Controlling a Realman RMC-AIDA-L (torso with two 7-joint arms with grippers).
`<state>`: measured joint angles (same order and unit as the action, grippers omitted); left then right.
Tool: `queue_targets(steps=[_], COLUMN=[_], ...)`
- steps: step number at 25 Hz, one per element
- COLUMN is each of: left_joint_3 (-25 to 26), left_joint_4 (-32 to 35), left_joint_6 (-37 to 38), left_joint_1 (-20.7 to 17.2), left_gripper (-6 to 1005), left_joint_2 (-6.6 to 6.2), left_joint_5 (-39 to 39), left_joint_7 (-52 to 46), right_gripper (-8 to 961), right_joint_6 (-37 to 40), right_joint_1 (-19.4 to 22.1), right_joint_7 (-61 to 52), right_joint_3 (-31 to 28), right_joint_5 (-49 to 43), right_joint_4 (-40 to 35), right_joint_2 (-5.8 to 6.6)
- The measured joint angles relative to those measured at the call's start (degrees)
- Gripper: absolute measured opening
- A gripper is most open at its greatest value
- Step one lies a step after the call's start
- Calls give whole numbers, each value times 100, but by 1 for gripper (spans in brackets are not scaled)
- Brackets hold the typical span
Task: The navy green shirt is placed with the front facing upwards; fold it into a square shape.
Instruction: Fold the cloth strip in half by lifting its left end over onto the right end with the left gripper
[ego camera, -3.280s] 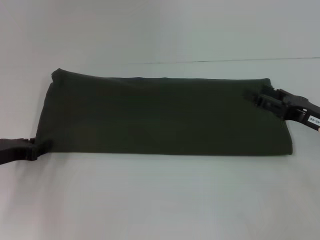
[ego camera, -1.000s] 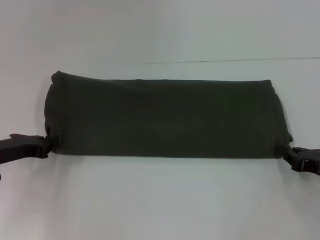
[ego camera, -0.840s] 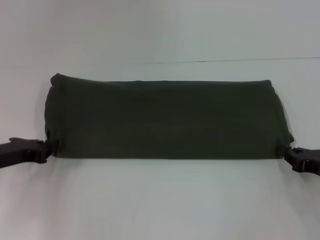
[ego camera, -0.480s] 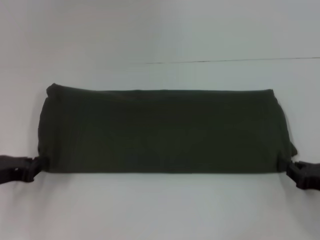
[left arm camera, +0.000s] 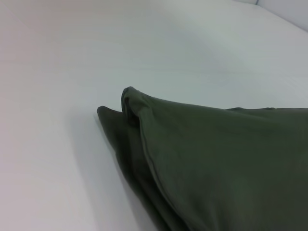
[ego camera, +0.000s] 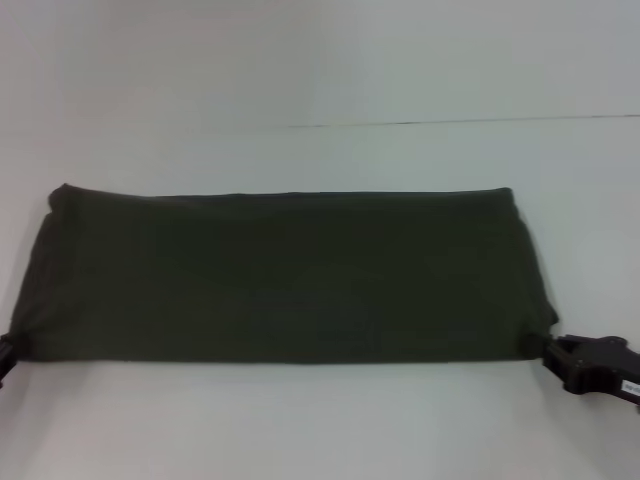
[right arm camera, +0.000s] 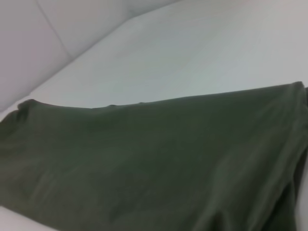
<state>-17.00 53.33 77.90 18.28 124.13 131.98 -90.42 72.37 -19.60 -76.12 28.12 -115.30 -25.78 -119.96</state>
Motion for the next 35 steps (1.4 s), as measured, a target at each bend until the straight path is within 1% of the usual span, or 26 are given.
queue_targets(steps=[5, 8, 13, 16, 19, 26, 29, 35], left_joint_3=[86, 116, 380, 638, 737, 804, 906, 926], left_joint_4=[50, 95, 107, 98, 113, 130, 136, 125], left_joint_6=[25, 101, 317, 616, 820, 971, 980, 952], left_joint_1=[-167, -257, -322, -363, -448, -600, -620, -617], left_gripper=[29, 29, 30, 30, 30, 31, 31, 31], left_joint_2=[-3, 2, 5, -6, -4, 21, 17, 7], left_joint_5=[39, 84, 107, 108, 107, 109, 111, 170], left_joint_7=[119, 184, 488, 699, 811, 943, 959, 973], right_gripper=[38, 41, 46, 49, 52, 59, 62, 67], right_joint_6=[35, 145, 474, 715, 800, 827, 883, 976], right_joint_1=[-94, -44, 215, 362, 463, 518, 523, 564], right_joint_7=[17, 115, 593, 738, 788, 819, 854, 965], right_joint_3=[179, 213, -95, -325, -450, -386, -344, -280], right_joint_5=[-1, 22, 122, 126, 127, 94, 80, 70], right_joint_4=[137, 168, 288, 250, 237, 278, 291, 294], right_joint_2=[-9, -21, 2, 12, 16, 20, 18, 17])
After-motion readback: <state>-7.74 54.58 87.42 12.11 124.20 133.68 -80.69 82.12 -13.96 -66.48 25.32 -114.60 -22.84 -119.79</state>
